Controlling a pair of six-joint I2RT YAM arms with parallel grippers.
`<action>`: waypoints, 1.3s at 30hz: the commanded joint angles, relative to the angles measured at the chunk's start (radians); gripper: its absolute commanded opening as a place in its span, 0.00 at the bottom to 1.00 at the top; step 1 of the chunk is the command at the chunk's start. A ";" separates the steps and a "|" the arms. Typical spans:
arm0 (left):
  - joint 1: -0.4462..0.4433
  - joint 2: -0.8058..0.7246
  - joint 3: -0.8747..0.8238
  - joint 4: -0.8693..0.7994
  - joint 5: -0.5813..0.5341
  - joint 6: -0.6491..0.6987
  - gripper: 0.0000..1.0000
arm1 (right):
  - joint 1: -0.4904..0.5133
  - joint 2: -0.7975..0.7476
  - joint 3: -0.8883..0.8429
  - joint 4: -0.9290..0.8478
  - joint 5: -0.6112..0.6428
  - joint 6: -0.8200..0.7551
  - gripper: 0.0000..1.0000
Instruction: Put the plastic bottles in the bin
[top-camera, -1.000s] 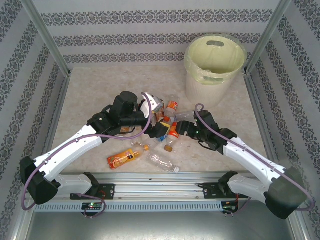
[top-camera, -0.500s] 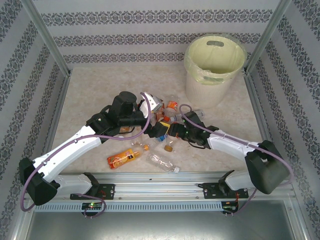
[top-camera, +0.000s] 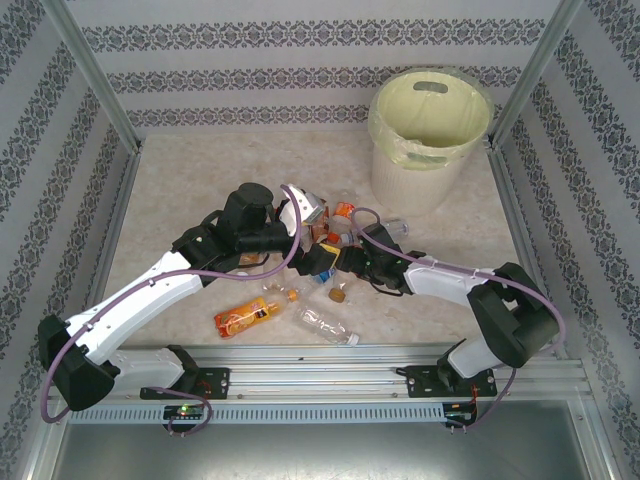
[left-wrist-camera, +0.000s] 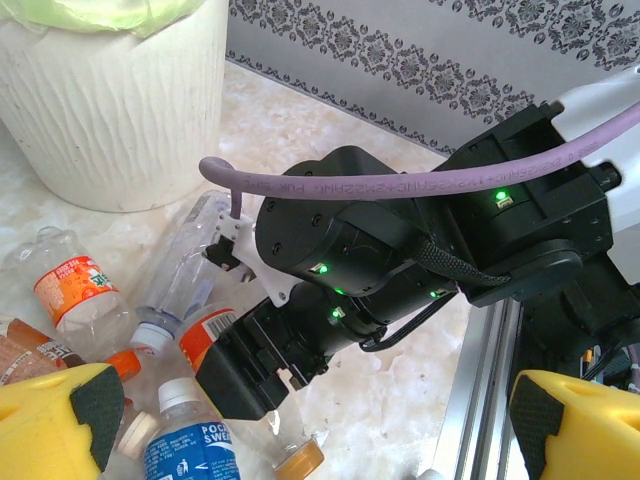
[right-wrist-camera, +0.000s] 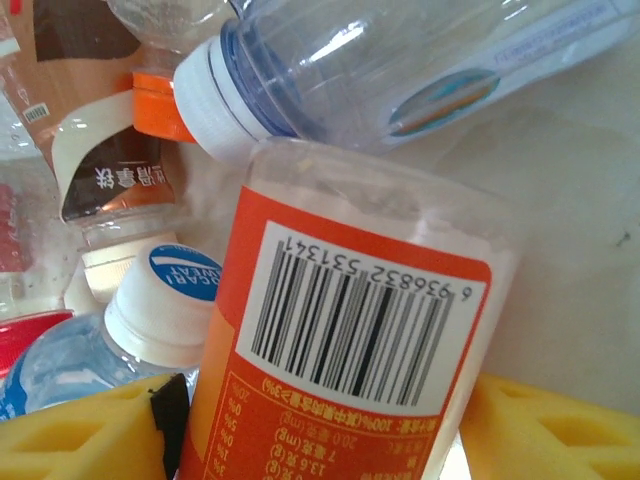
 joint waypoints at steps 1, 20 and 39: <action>-0.002 -0.015 0.011 0.004 -0.008 0.007 1.00 | 0.006 0.015 -0.014 0.047 0.035 0.032 0.68; -0.003 -0.020 0.009 0.005 -0.006 0.008 1.00 | -0.131 -0.230 -0.124 -0.056 0.062 -0.053 0.54; -0.004 -0.086 -0.039 0.080 0.035 0.001 1.00 | -0.329 -0.698 0.080 -0.493 0.079 -0.402 0.50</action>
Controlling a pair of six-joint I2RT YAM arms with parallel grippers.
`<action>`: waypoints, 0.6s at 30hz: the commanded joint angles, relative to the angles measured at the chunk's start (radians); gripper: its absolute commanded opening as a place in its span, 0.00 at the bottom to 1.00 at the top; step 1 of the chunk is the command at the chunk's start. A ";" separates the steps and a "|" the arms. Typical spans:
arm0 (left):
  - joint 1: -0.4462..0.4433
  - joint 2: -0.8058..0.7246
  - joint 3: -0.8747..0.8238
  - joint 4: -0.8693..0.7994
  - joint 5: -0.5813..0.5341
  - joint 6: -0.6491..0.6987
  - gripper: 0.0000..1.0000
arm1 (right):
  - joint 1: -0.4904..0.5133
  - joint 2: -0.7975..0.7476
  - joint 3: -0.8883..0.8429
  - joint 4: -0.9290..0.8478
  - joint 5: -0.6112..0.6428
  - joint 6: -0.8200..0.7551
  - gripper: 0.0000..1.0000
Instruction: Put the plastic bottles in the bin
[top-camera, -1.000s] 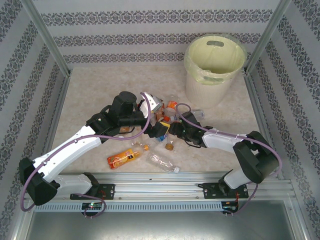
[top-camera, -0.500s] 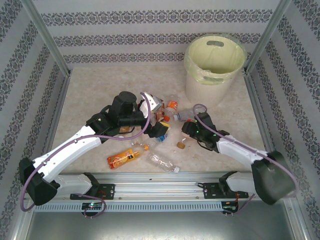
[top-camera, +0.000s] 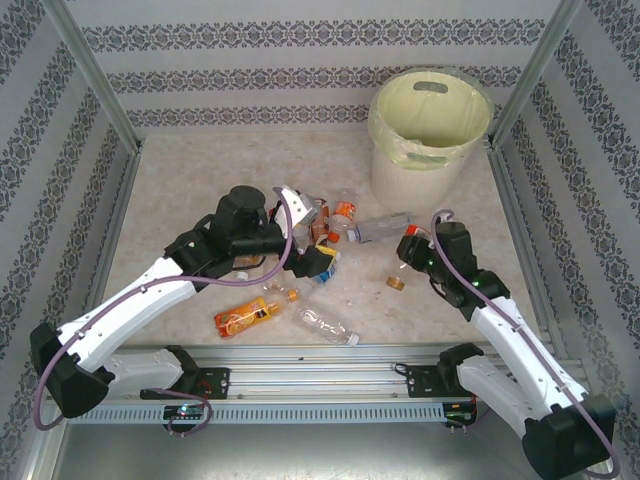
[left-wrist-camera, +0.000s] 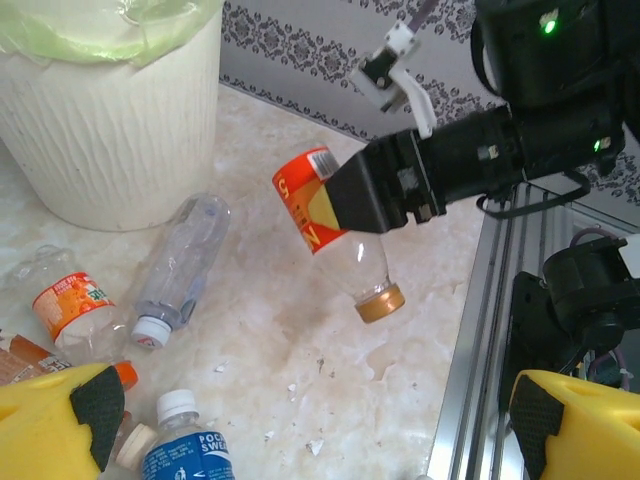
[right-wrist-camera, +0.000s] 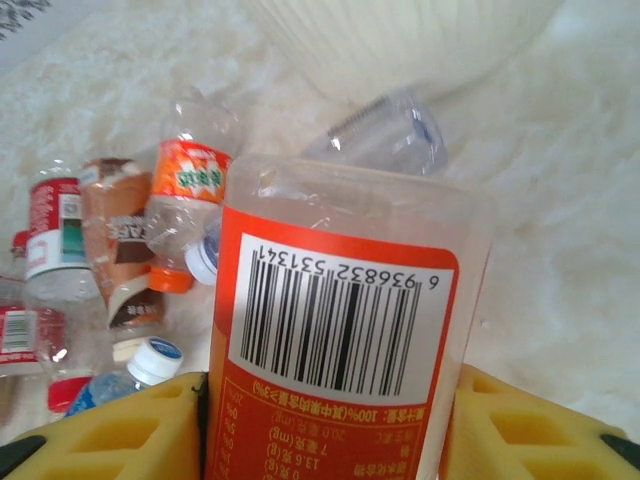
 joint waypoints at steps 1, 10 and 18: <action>-0.005 -0.029 -0.007 0.048 0.023 0.003 1.00 | -0.015 -0.028 0.124 -0.083 0.019 -0.125 0.50; -0.004 -0.049 -0.025 0.079 0.014 -0.004 1.00 | -0.019 0.034 0.411 -0.132 0.088 -0.275 0.50; -0.004 -0.031 -0.002 0.141 0.022 -0.019 1.00 | -0.027 0.105 0.592 -0.078 0.119 -0.369 0.51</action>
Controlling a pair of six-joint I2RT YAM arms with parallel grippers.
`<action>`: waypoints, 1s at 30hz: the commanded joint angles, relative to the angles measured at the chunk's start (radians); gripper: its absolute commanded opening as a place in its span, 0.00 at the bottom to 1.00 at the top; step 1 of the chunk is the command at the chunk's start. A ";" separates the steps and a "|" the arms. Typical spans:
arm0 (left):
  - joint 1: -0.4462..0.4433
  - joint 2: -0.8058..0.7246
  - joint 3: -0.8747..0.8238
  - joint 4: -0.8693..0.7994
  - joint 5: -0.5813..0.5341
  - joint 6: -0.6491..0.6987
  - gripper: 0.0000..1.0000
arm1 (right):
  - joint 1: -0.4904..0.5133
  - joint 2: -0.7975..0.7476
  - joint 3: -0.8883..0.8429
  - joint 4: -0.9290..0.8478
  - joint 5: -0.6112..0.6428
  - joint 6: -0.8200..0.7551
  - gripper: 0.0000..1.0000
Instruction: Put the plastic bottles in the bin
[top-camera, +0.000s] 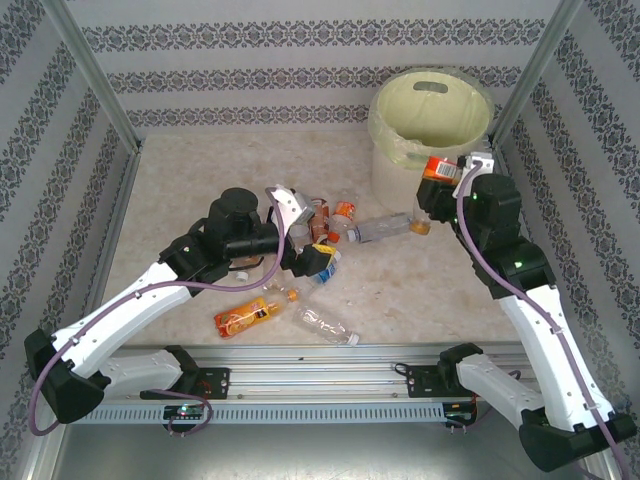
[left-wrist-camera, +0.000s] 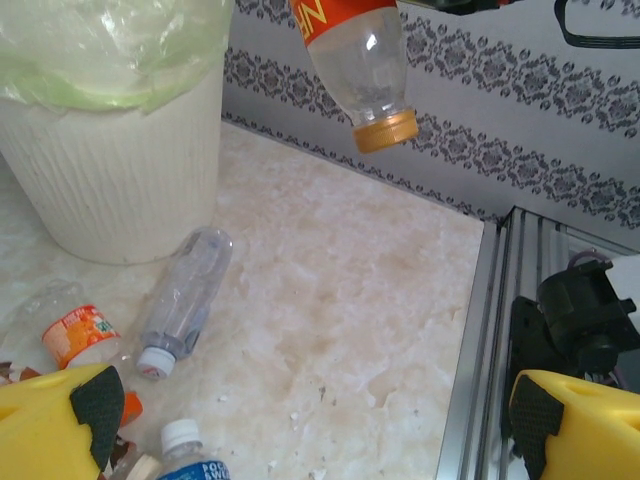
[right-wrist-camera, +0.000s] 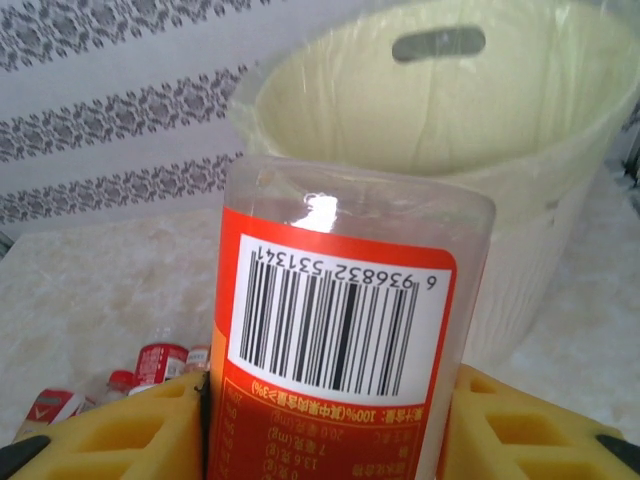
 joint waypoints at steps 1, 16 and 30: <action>-0.004 0.012 0.054 0.050 0.017 0.000 1.00 | -0.016 0.034 0.085 0.042 0.034 -0.076 0.51; 0.009 0.073 0.093 0.057 -0.050 0.073 1.00 | -0.120 0.355 0.419 0.113 -0.114 -0.157 0.51; 0.012 0.076 0.040 0.101 -0.067 0.037 1.00 | -0.202 0.654 0.738 0.069 -0.142 -0.151 0.52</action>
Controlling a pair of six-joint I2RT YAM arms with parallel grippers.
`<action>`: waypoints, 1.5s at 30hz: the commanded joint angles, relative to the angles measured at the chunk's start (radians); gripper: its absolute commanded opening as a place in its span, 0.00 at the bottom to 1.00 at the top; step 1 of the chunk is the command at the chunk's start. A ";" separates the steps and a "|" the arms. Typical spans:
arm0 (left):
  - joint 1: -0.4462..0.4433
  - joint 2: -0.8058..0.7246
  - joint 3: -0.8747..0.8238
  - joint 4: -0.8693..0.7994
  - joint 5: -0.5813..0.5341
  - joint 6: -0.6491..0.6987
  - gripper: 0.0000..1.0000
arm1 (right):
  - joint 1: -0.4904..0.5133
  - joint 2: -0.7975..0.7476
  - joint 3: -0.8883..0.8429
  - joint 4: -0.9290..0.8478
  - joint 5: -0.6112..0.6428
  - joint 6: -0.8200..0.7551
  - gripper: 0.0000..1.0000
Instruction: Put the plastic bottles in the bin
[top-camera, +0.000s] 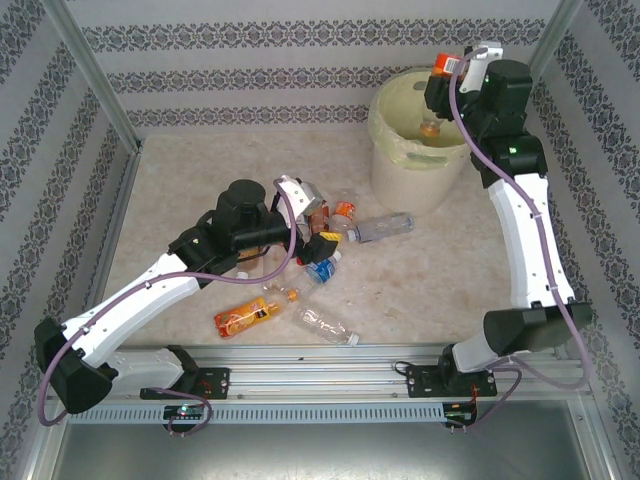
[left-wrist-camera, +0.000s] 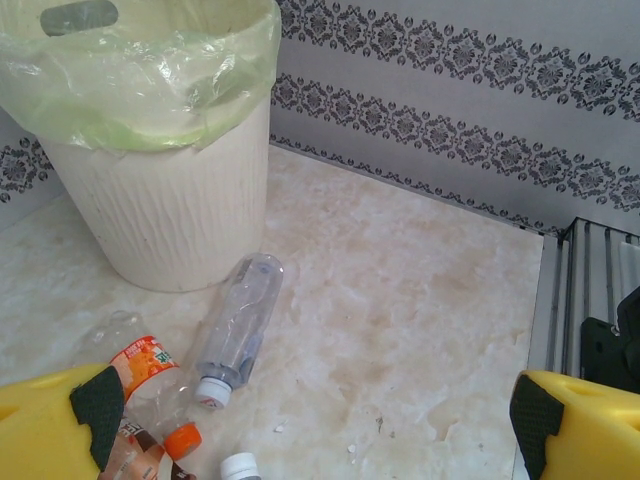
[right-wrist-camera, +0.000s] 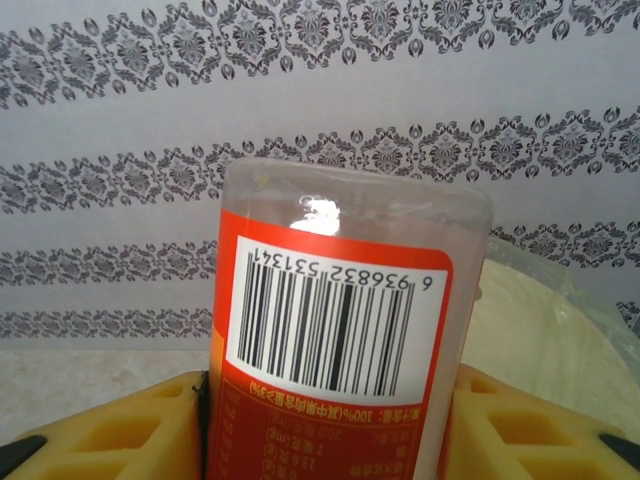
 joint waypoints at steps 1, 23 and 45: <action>0.011 0.005 -0.021 0.077 0.019 -0.040 1.00 | -0.013 0.063 0.074 -0.010 0.017 0.001 0.52; 0.011 0.009 -0.042 0.111 0.040 -0.102 1.00 | -0.062 0.521 0.561 -0.432 -0.018 0.085 0.52; 0.010 0.030 -0.034 0.090 0.038 -0.091 1.00 | -0.075 0.679 0.692 -0.593 -0.057 0.121 0.72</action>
